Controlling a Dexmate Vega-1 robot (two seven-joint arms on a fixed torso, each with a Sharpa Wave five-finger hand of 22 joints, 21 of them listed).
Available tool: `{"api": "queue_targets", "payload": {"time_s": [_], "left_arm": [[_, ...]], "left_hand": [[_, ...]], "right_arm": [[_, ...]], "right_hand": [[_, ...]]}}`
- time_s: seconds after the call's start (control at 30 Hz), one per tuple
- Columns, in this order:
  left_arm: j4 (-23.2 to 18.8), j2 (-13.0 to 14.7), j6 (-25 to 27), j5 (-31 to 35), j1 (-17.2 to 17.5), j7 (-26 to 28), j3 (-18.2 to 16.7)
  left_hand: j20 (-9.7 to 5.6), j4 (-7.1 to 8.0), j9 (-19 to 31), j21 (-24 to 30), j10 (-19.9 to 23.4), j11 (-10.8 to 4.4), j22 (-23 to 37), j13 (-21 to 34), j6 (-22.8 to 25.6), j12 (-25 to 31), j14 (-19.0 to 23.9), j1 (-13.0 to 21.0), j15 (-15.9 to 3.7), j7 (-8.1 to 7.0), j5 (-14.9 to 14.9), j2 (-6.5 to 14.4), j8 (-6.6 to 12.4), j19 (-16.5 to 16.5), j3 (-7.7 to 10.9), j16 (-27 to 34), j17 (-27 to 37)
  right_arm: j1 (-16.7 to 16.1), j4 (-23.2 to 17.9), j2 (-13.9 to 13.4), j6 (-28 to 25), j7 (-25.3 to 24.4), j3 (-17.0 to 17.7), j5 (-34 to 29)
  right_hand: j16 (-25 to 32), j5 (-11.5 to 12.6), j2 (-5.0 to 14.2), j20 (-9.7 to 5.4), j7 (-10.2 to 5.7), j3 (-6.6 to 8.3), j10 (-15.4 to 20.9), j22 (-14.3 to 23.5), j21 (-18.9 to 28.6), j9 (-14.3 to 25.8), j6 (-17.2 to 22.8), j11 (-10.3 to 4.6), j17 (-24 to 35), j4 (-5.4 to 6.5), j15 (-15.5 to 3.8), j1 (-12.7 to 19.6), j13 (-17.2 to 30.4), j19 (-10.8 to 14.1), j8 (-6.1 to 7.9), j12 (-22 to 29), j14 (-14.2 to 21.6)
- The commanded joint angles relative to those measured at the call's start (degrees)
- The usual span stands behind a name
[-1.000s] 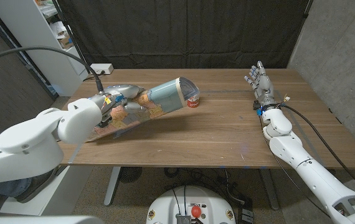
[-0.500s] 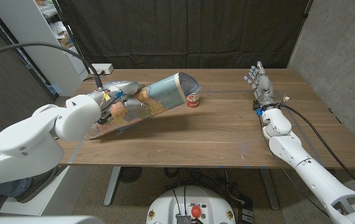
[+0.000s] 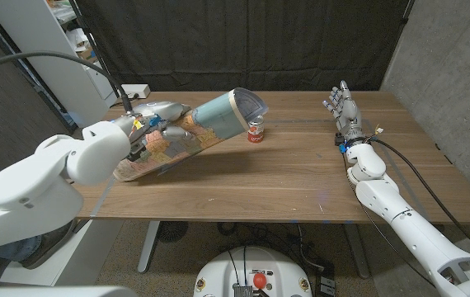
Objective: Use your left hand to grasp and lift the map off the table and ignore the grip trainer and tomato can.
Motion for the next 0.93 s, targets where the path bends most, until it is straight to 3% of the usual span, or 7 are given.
{"api": "queue_targets", "payload": {"time_s": [0.03, 0.5, 0.93], "left_arm": [[0.2, -3.9, -3.6, 1.1, -2.0, -2.3, -0.8], [0.5, -5.3, -4.8, 2.1, -5.1, -3.1, 1.1], [1.5, -4.9, -4.3, 1.8, -6.7, -3.5, 3.2]], "left_hand": [[-0.09, 0.01, 0.2, -0.1, 0.8, -0.32, 0.1, 0.1, 0.8, -0.3, 0.5, 0.6, -0.33, 0.01, 0.2, 0.0, 0.16, -0.2, -0.19, -0.3, 0.0], [-0.10, 0.05, 0.2, -0.3, 0.8, -0.14, 0.1, 0.2, 1.0, -0.5, 0.6, 0.6, -0.19, 0.01, 0.2, 0.1, -0.01, -0.2, -0.32, -0.4, 0.0], [-0.09, 0.03, 0.3, -0.5, 1.0, -0.19, 0.1, 0.2, 1.1, -0.6, 0.7, 0.7, -0.24, -0.03, 0.2, 0.1, -0.18, -0.2, -0.39, -0.5, 0.0]], "right_arm": [[-0.2, 0.0, 0.2, 0.0, 0.0, 0.0, 0.2], [-0.1, -0.1, 0.0, -0.3, -0.1, 0.0, 0.0], [0.7, 1.6, 0.5, 0.2, 0.5, -0.3, 0.2]], "right_hand": [[0.1, 0.2, 0.02, -0.07, 0.14, -0.12, 0.3, 0.1, 0.0, 0.3, 0.3, 0.11, 0.1, -0.18, 0.19, 0.6, 0.1, 0.5, -0.14, 0.1, 0.5], [0.2, 0.2, 0.05, -0.04, 0.22, -0.18, 0.3, 0.1, 0.0, 0.3, 0.4, 0.19, 0.1, -0.20, 0.20, 0.5, 0.1, 0.7, -0.13, 0.1, 0.5], [0.1, 0.1, 0.08, -0.01, 0.20, -0.23, 0.5, 0.1, 0.0, 0.3, 0.4, 0.24, 0.1, -0.24, 0.12, 0.6, 0.1, 0.8, -0.15, 0.2, 0.5]]}}
